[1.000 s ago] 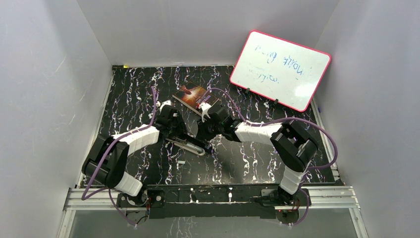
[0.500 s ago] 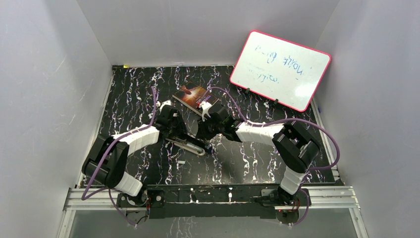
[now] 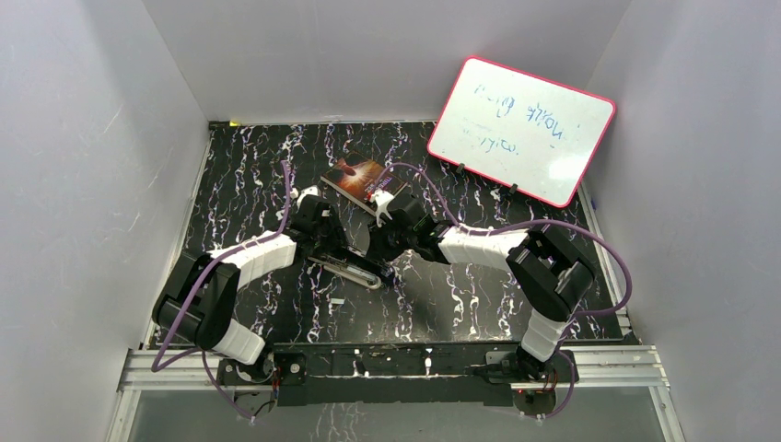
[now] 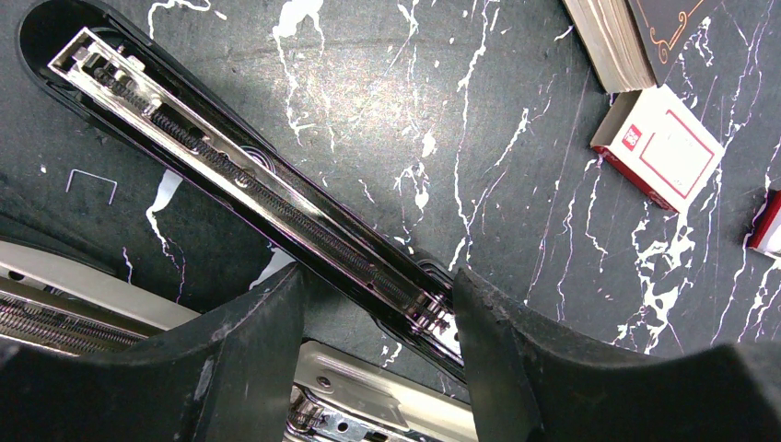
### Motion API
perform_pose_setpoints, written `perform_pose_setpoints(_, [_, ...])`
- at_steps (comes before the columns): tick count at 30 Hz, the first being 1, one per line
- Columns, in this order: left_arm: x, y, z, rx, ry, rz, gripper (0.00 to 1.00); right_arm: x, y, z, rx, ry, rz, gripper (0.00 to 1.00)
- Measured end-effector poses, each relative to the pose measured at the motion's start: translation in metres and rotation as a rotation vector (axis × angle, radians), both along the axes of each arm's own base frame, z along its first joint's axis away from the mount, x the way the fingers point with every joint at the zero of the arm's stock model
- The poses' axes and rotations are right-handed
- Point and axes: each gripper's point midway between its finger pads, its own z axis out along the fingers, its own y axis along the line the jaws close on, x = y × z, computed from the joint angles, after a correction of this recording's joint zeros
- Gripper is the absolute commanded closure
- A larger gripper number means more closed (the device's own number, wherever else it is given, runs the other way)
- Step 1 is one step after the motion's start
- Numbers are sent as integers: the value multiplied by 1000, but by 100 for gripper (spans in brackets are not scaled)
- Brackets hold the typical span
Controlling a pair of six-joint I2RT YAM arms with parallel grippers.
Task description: Load the staples into the stapler
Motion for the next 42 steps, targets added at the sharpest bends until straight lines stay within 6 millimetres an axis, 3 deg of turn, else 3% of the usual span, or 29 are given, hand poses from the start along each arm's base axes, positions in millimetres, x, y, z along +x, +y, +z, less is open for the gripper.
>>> perform_pose_setpoints(42, [0,0,0,4,-2,-2,43,1,0,-8,-57,-19,38,100])
